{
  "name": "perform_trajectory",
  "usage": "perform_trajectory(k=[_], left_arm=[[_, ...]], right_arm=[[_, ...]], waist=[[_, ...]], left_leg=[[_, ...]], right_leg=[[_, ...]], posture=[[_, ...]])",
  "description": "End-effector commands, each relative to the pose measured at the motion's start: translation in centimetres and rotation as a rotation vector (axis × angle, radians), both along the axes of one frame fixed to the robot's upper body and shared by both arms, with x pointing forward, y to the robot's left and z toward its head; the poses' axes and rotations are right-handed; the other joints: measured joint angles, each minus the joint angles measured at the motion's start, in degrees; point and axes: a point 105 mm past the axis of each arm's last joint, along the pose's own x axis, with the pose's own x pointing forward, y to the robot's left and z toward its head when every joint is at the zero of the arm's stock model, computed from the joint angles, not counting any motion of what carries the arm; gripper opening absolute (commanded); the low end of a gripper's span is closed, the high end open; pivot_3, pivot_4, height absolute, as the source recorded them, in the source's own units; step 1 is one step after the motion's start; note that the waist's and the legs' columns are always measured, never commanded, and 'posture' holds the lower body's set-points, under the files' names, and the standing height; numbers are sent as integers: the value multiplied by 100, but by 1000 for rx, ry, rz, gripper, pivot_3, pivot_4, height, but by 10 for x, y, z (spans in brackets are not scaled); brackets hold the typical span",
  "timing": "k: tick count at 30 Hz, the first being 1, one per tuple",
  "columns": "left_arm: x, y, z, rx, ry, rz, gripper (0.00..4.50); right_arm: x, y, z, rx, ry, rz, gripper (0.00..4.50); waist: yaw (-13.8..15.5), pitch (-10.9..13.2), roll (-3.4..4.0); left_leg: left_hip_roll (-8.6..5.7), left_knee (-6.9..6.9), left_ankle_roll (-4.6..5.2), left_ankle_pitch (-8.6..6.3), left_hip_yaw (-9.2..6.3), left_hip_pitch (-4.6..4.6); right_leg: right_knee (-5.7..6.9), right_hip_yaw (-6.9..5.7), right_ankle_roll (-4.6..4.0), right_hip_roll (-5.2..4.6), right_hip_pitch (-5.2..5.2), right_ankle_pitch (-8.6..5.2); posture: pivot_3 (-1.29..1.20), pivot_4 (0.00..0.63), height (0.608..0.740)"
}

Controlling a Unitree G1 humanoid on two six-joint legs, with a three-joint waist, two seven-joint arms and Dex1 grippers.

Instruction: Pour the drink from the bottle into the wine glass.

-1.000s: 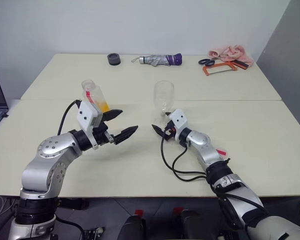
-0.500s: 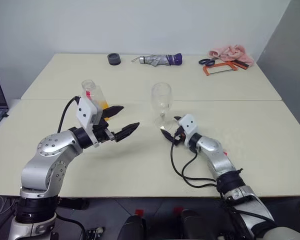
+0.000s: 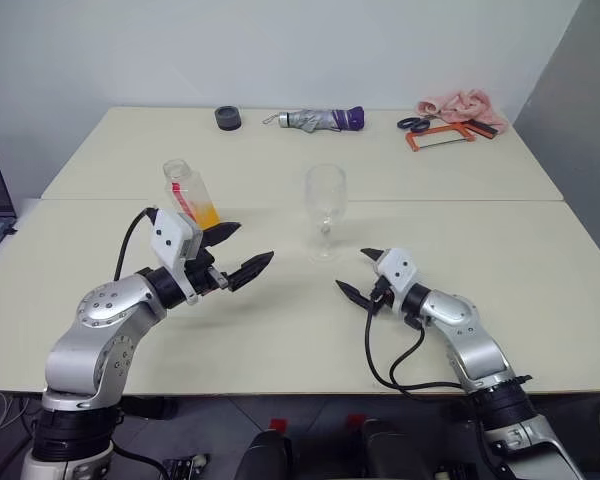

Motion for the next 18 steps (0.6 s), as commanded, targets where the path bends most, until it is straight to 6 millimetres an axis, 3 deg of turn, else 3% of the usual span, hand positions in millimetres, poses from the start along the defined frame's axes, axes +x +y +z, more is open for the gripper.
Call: perform_trajectory(k=[1, 9, 18], left_arm=[[7, 24, -9, 12, -38, 197, 4500], [4, 54, -57, -14, -3, 589, 4500], [32, 79, -41, -9, -68, 625, 4500]], right_arm=[[-18, 9, 26, 46, -46, 115, 4462], [-43, 14, 45, 45, -47, 243, 4462], [-50, 29, 59, 59, -81, 281, 4462]], waist=[[1, 0, 0], [92, -1, -3], [114, -1, -4]], left_leg=[[0, 0, 0, 0, 0, 0], [-1, 1, 0, 0, -10, -8], [-4, 2, -1, 0, -15, -9]], right_leg=[[-2, 0, 0, 0, 0, 0], [-8, 0, 1, -5, 1, 1], [-7, -18, 1, -2, 3, 1]], posture=[[0, 150, 740], [0, 150, 740], [0, 150, 740]])
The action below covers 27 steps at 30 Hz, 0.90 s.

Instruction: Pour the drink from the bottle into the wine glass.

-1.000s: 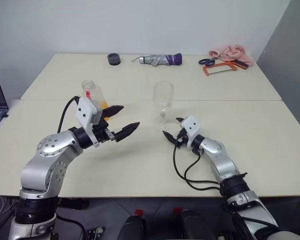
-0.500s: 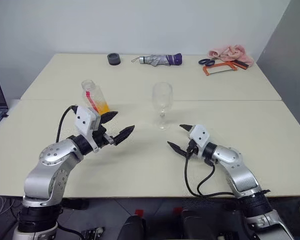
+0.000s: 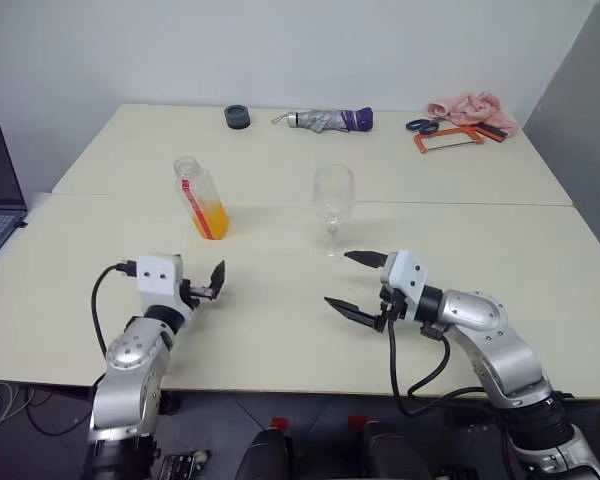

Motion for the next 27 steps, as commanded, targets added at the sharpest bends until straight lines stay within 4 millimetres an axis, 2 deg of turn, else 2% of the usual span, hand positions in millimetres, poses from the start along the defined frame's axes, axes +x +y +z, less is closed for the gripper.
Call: perform_trajectory(k=[1, 7, 27], left_arm=[[9, 10, 17, 29, -57, -1, 4500], [31, 16, 32, 53, -88, -20, 4500], [73, 13, 53, 51, -119, -72, 4500]], right_arm=[[-6, 9, 18, 26, -64, 39, 4462], [-10, 14, 27, 49, -74, 61, 4462], [-9, 18, 28, 32, -86, 61, 4462]], waist=[[0, 0, 0], [0, 0, -2], [-3, -2, -4]], left_leg=[[0, 0, 0, 0, 1, 0], [-30, 0, -1, 1, -2, -2], [-42, 2, -15, 8, -4, -3]], right_leg=[[-1, 1, 0, 0, 0, 0], [-2, -1, 0, -3, -2, 0], [-1, -2, 0, -9, -3, 0]], posture=[[0, 150, 740], [0, 150, 740], [0, 150, 740]])
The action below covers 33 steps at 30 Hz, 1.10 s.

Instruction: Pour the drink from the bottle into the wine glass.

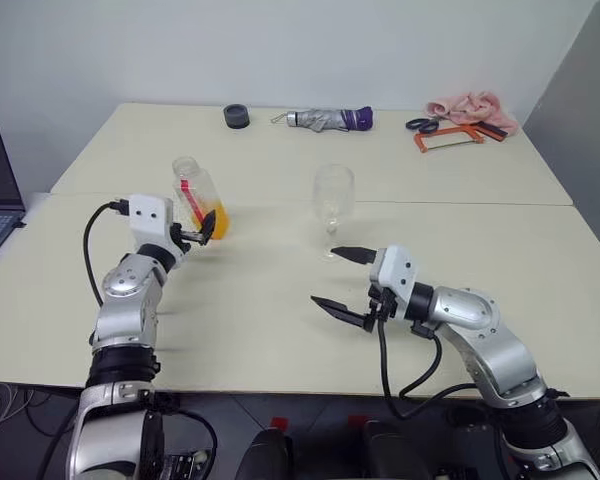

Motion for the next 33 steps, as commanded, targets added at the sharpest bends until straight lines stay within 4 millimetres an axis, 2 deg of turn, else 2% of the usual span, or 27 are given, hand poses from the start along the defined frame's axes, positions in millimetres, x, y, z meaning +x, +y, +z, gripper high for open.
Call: perform_trajectory(k=[1, 4, 5, 8, 13, 15, 19, 23, 30, 33], left_arm=[[7, 3, 18, 21, -52, -8, 4500], [11, 3, 19, 10, -46, -19, 4500], [13, 2, 19, 8, -46, -23, 4313], [15, 0, 21, -5, -48, -40, 3635], [17, -2, 22, -11, -52, -55, 2135], [17, -3, 23, -13, -54, -61, 1765], [15, -14, 30, 10, -76, -99, 1682], [7, -57, 60, 182, -180, -244, 1682], [4, -94, 98, 424, -325, -338, 1681], [5, -104, 107, 536, -379, -363, 1681]], right_arm=[[-4, 4, 15, 19, -59, 25, 4462], [-3, 4, 16, 17, -63, 23, 4462], [-3, 4, 16, 15, -65, 22, 4487], [-3, 4, 16, 9, -70, 20, 4500], [-3, 3, 16, 4, -83, 15, 4500], [-3, 3, 16, 2, -90, 11, 4500], [-2, -1, 20, 14, -100, -9, 4500], [4, -20, 46, 124, -97, -124, 4500], [9, -31, 67, 220, -90, -212, 4500], [12, -32, 70, 251, -102, -239, 4500]], waist=[[-1, 0, 0], [-2, 0, -1], [-2, 0, -1], [-3, 0, -1], [-4, 0, -1], [-5, 0, -1], [-5, 0, -1], [15, 4, -8], [5, 3, -9], [-1, 3, -9]], left_leg=[[-1, 0, 0, 0, 0, 0], [-1, 0, 0, 0, 0, 0], [-1, 0, -1, 0, 0, 0], [-1, 0, -1, 1, 0, -1], [-2, 0, -2, 1, 0, -2], [-1, 0, -3, 2, 0, -2], [-1, 1, -3, 2, 0, -2], [3, 4, -7, 4, -8, -16], [-6, 6, -7, 4, -8, -17], [-8, 5, -6, 3, -6, -17]], right_leg=[[0, -1, 0, 0, 0, 0], [0, -1, 0, 2, -1, 0], [0, -1, 0, 2, -1, 0], [0, -1, 0, 1, -1, 0], [1, -1, 0, 2, -2, 0], [1, -1, 0, 2, -2, 0], [1, -1, 0, 2, -2, 0], [1, -2, 0, -1, -7, 0], [1, -1, 2, -10, -5, 1], [0, -2, 1, 1, -7, 1]], posture=[[0, 150, 740], [0, 150, 740], [0, 150, 740], [0, 150, 740], [0, 150, 740], [0, 150, 740], [0, 150, 740], [0, 150, 740], [0, 150, 740], [0, 150, 740]])
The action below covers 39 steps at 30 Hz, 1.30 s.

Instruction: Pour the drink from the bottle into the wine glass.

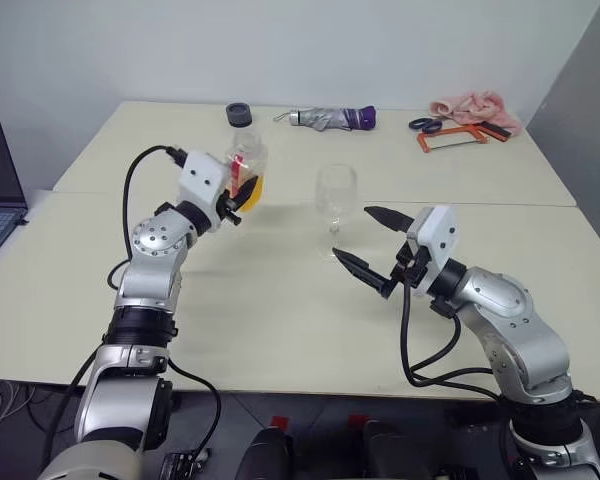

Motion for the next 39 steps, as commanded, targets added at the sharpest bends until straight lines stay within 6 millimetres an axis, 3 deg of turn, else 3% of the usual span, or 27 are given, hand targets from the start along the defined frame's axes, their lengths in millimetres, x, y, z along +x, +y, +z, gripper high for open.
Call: perform_trajectory(k=[1, 5, 19, 39], left_arm=[[-4, -13, 35, 134, -174, -47, 1681], [-2, -27, 41, 268, -250, -98, 1681], [7, -33, 52, 537, -458, -112, 1679], [11, -48, 64, 691, -636, -95, 1677]], right_arm=[[-3, 0, 19, 57, -66, -18, 4500], [0, -6, 17, 72, -64, -24, 4500], [-1, -15, 12, 63, -68, -67, 4500], [-4, -6, 2, 69, -54, -99, 4500]], waist=[[-7, 0, 0], [-9, 0, 0], [-15, 0, -1], [-18, 1, -1]], left_leg=[[1, -2, 0, 0, 3, 1], [-1, -2, 2, -1, 7, 1], [-4, -2, 19, -10, 8, -3], [-4, -1, 19, -10, 10, -4]], right_leg=[[0, 2, 0, 2, -2, 0], [1, 4, 0, 2, -3, 0], [1, 3, 0, 2, -6, 0], [4, 3, 1, 3, -9, 0]], posture=[[0, 150, 740], [0, 150, 740], [0, 150, 740], [0, 150, 740]])
